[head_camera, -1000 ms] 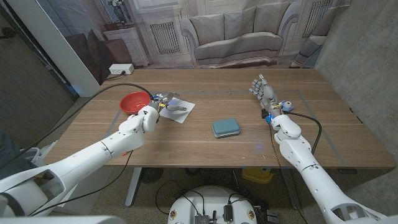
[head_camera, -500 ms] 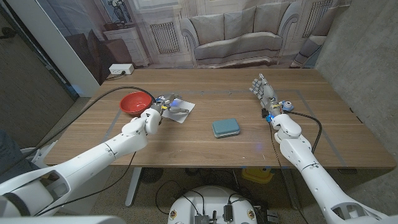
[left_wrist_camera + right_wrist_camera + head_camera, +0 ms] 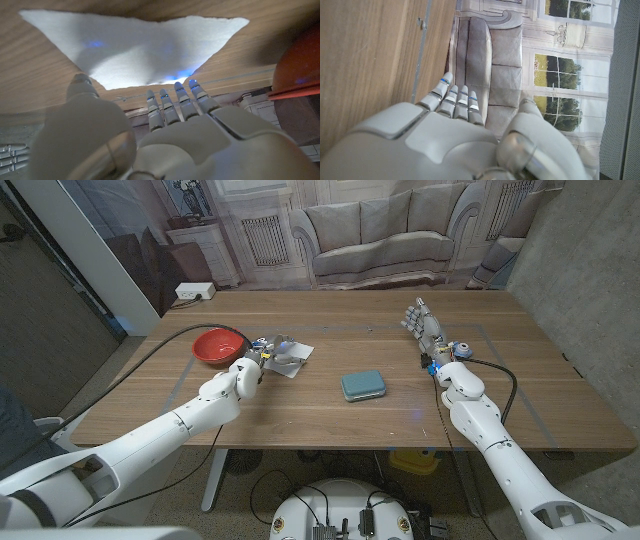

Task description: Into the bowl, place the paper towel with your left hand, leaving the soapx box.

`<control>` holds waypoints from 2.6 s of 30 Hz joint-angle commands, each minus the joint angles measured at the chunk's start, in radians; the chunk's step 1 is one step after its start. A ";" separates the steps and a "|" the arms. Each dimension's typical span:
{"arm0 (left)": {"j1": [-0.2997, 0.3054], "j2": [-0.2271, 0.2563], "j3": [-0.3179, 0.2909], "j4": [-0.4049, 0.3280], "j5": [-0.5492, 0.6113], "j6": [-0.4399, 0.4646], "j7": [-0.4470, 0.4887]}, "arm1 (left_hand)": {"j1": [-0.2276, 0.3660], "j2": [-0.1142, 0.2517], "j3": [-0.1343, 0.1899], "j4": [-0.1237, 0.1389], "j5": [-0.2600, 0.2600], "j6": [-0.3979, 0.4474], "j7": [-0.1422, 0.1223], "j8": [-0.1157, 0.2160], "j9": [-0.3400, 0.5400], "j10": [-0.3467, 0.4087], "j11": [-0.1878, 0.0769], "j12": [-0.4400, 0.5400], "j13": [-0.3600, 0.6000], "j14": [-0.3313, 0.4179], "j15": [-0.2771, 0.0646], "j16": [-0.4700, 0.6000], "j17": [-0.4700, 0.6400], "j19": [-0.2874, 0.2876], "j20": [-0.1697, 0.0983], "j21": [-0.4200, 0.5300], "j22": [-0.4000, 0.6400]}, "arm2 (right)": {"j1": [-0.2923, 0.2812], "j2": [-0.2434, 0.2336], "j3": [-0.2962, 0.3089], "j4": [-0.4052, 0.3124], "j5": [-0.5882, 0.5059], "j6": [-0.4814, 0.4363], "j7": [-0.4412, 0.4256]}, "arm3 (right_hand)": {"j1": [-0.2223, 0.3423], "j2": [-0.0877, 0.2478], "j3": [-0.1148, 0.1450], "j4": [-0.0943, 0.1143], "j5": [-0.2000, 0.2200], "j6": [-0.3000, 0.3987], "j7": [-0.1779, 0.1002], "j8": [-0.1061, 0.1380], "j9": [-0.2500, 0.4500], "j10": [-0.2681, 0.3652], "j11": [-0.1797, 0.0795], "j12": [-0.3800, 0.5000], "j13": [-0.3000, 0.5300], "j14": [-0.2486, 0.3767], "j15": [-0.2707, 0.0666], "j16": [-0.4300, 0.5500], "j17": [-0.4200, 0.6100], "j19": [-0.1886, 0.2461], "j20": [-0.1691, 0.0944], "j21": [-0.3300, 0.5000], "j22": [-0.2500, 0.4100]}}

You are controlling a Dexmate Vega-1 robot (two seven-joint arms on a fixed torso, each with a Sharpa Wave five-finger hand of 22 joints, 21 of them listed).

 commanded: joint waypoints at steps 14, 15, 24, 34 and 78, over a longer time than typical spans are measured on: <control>-0.015 -0.023 0.019 0.044 -0.034 -0.013 0.012 | 0.065 0.022 0.006 -0.025 0.013 0.013 -0.010 0.000 0.002 0.009 -0.001 -0.004 0.003 0.020 -0.088 0.002 -0.001 0.100 0.065 0.023 0.003 | 0.011 0.000 -0.003 0.009 0.001 -0.008 0.001 | -0.001 0.008 -0.001 -0.006 -0.002 0.011 -0.002 0.000 0.004 0.005 -0.002 0.000 0.003 0.008 0.004 -0.004 0.006 0.007 -0.007 -0.006 0.006; -0.016 -0.024 0.020 0.044 -0.033 -0.012 0.013 | 0.080 0.027 0.010 -0.030 0.014 0.012 -0.011 -0.001 0.002 0.011 -0.004 -0.004 0.003 0.023 -0.088 0.003 -0.001 0.117 0.068 0.027 0.003 | 0.010 0.000 -0.003 0.007 0.001 -0.008 0.001 | -0.001 0.008 -0.001 -0.006 -0.002 0.012 -0.001 0.001 0.004 0.004 -0.001 0.000 0.003 0.008 0.004 -0.004 0.005 0.007 -0.006 -0.006 0.006; -0.015 -0.024 0.018 0.039 -0.035 -0.006 0.023 | 0.209 0.086 0.051 -0.071 -0.004 0.022 0.005 -0.004 0.006 0.034 0.003 -0.001 0.005 0.076 -0.091 0.011 0.001 0.282 0.061 0.062 0.002 | 0.005 -0.001 -0.002 -0.002 0.002 -0.011 -0.001 | -0.001 0.008 -0.002 -0.007 -0.002 0.012 -0.001 0.000 0.004 0.005 -0.002 0.000 0.003 0.008 0.005 -0.004 0.005 0.008 -0.006 -0.008 0.006; -0.009 -0.020 0.016 0.025 -0.034 0.003 0.034 | 0.290 0.134 0.083 -0.087 -0.037 0.039 0.034 0.000 0.010 0.059 0.015 0.003 0.006 0.115 -0.084 0.016 0.005 0.358 0.051 0.070 0.002 | 0.002 -0.001 -0.003 -0.007 0.002 -0.008 0.000 | -0.001 0.009 -0.002 -0.007 -0.002 0.012 -0.001 0.000 0.004 0.005 -0.002 -0.001 0.003 0.008 0.005 -0.004 0.005 0.009 -0.006 -0.011 0.006; 0.014 -0.051 -0.020 0.024 -0.059 0.014 0.143 | 0.556 0.228 0.212 -0.070 -0.226 0.662 0.090 0.190 0.029 0.698 -0.023 0.059 0.018 0.816 -0.183 0.053 0.005 0.857 -0.140 0.168 0.003 | -0.006 0.011 -0.001 -0.007 0.018 0.014 0.015 | -0.002 0.010 -0.005 -0.010 -0.003 0.013 -0.002 -0.001 0.004 0.005 -0.003 -0.002 0.003 0.009 0.004 -0.004 0.006 0.015 -0.006 -0.022 0.006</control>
